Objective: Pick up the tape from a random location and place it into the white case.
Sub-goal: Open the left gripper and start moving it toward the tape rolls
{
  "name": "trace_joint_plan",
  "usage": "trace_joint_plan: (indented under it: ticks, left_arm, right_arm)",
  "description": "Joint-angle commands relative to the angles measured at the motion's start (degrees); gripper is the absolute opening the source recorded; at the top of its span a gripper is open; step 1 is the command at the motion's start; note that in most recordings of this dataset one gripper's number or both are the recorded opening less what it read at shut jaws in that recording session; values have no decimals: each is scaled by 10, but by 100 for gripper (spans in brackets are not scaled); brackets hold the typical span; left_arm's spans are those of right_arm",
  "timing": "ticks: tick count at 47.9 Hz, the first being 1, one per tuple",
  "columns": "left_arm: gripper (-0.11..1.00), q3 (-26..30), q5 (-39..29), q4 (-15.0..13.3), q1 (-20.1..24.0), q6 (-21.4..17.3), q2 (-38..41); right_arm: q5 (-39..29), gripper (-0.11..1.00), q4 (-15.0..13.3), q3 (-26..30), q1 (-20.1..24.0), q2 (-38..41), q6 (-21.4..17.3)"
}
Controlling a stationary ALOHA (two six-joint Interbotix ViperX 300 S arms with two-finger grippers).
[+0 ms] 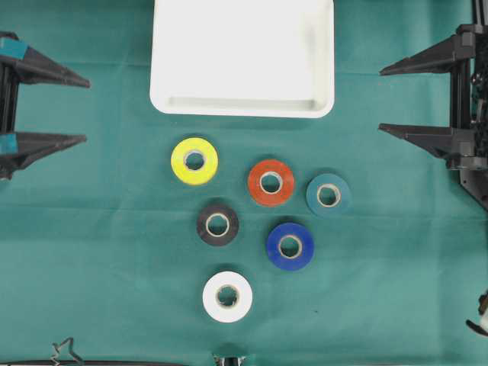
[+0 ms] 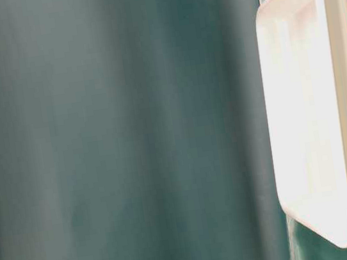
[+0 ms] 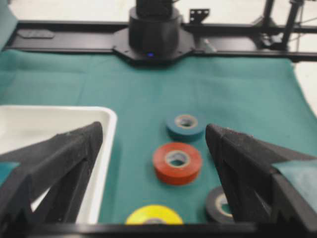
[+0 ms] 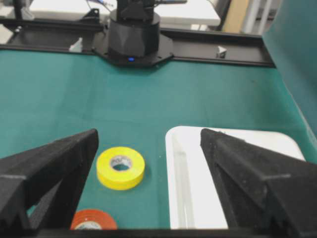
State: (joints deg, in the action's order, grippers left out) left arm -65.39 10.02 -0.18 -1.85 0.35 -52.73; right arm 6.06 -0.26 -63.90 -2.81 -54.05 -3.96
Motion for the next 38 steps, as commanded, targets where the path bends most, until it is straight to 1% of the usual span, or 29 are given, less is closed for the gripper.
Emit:
trace_joint_plan:
  ticks: [1,18,38]
  left_arm:
    - [99,16,3,-1,-22,-4,-2]
    - [99,16,-5,-1,-88,-2,-3]
    - [99,16,-4,-1,-93,0,9]
  right_arm:
    - [2,92,-2,16,0,4,1]
    - [-8,92,-3,17,-1,4,1]
    - [-8,92,-3,18,0,4,2]
